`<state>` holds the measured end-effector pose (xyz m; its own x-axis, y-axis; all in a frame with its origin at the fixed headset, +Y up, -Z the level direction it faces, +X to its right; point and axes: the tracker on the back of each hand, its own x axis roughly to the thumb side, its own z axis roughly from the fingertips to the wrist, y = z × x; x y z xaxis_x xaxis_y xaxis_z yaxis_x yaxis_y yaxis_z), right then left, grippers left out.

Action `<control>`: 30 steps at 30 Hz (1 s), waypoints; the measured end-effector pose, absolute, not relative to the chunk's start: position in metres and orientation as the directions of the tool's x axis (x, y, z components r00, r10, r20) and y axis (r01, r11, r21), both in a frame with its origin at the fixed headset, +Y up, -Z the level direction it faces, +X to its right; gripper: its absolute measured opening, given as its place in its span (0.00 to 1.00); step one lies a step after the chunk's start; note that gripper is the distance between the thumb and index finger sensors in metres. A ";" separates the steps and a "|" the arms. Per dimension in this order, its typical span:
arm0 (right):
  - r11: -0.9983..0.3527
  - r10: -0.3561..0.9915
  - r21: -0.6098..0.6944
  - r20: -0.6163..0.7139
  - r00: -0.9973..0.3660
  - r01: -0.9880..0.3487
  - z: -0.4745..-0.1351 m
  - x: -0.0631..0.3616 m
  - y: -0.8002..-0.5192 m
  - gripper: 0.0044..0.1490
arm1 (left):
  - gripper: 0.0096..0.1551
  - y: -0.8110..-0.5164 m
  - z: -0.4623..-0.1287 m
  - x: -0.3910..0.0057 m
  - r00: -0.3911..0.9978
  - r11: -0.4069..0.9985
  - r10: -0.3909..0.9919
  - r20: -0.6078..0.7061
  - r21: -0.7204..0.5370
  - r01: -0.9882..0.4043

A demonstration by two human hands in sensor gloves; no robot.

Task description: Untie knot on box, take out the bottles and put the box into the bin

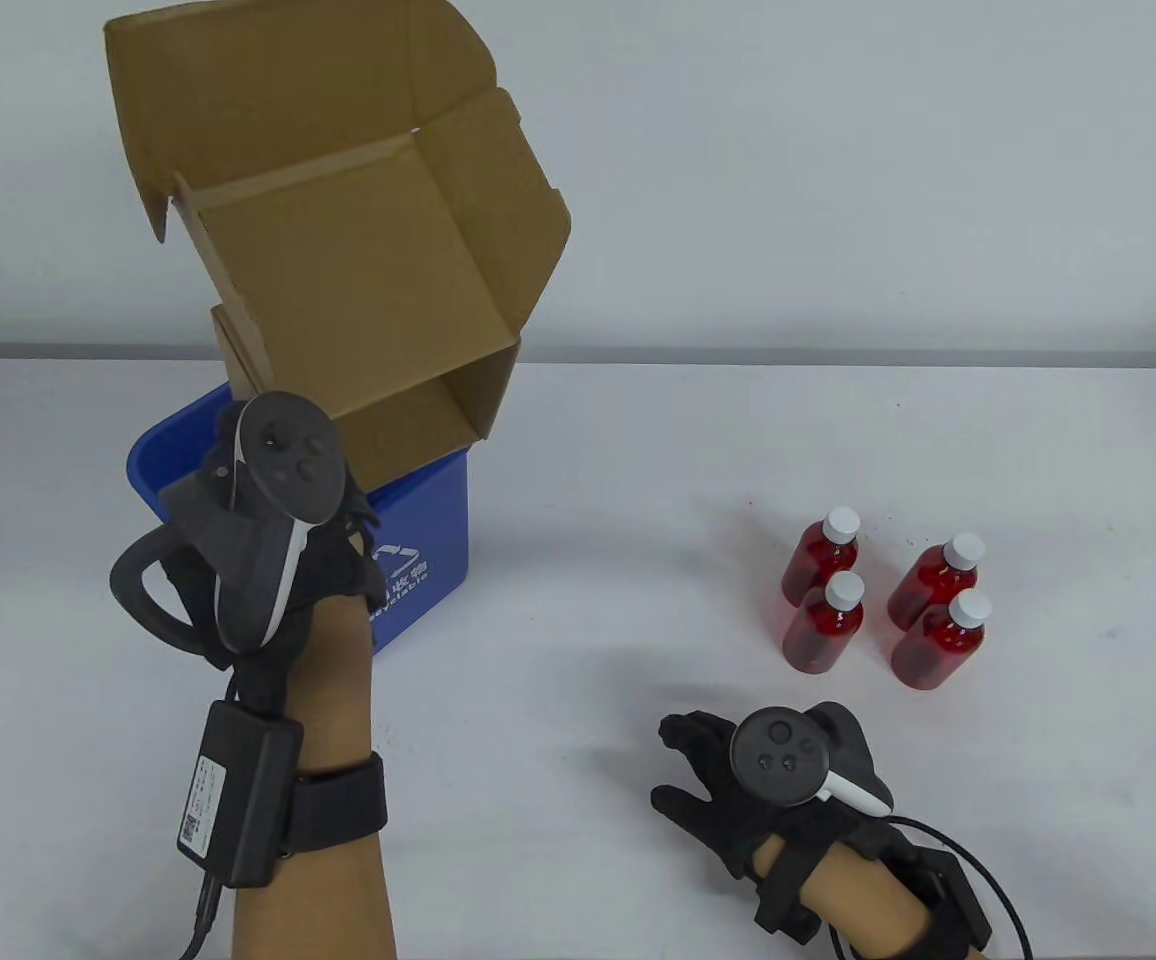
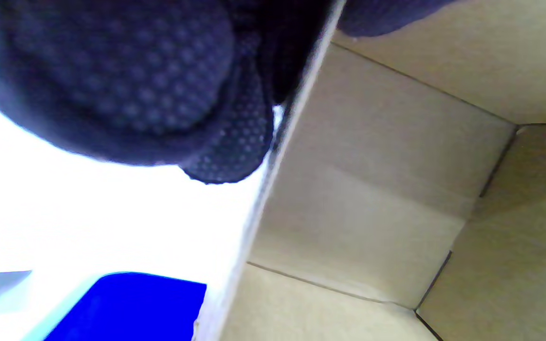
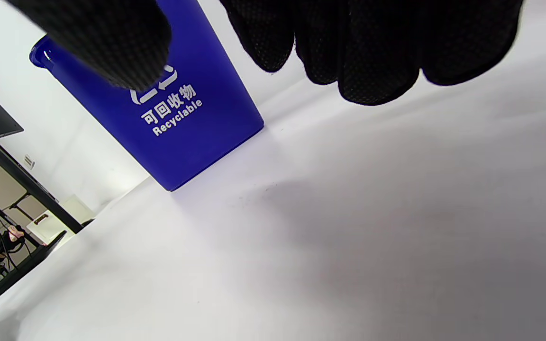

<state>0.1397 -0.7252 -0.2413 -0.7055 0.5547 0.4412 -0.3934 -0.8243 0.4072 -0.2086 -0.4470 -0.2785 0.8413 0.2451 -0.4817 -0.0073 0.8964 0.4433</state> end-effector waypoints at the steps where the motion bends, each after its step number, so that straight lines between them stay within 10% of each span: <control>1: -0.825 0.553 0.409 0.444 -0.705 -0.390 -0.241 0.139 -0.726 0.47 | 0.36 -0.449 -0.280 -0.210 0.839 0.899 0.241 -0.488 0.438 -0.003; 21: -0.829 0.548 0.409 0.453 -0.703 -0.382 -0.239 0.138 -0.725 0.47 | 0.37 -0.476 -0.288 -0.226 0.771 0.942 0.154 -0.618 0.327 0.073; 30: -0.831 0.544 0.410 0.456 -0.704 -0.376 -0.238 0.137 -0.725 0.47 | 0.41 -0.500 -0.297 -0.234 0.740 0.961 0.266 -0.617 0.234 -0.150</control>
<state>0.1368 -0.7253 -0.2383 -0.7043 0.5440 0.4561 -0.3763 -0.8309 0.4100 -0.2345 -0.4998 -0.2971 0.7403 0.2658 -0.6174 -0.1501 0.9607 0.2336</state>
